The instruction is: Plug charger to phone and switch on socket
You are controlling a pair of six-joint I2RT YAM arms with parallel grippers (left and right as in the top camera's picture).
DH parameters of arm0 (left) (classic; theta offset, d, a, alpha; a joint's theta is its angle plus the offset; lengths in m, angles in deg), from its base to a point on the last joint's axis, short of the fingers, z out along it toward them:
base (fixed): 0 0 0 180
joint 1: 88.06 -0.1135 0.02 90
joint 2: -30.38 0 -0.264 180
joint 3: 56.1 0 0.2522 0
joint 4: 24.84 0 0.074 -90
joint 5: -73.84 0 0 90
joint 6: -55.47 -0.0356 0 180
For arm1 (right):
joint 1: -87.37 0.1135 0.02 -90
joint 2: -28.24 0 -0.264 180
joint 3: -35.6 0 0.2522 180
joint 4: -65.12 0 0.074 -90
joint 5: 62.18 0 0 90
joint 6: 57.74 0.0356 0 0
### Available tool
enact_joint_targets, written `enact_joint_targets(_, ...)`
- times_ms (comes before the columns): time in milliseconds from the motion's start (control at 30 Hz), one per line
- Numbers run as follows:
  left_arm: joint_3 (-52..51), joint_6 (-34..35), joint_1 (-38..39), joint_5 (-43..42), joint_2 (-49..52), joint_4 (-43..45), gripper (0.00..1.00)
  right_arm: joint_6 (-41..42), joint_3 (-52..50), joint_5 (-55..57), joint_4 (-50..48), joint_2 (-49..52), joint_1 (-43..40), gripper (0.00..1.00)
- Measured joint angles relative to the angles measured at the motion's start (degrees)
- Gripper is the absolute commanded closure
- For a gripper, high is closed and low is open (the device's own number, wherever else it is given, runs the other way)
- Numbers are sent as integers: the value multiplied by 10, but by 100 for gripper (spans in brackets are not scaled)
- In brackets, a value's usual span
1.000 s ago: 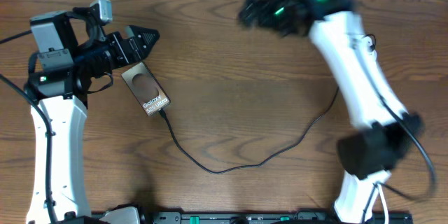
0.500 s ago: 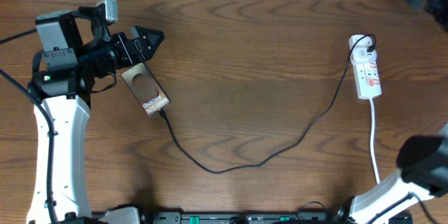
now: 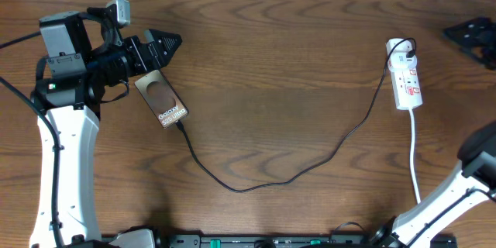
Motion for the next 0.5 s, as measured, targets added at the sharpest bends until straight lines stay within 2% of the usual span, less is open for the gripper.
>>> enact_joint_targets(300,0,-10,0,0,0,-7,9,-25,0,73,-17,71,59,1)
enact_joint_targets(500,0,-11,0,0,0,-7,9,-3,0,146,-31,85,87,1)
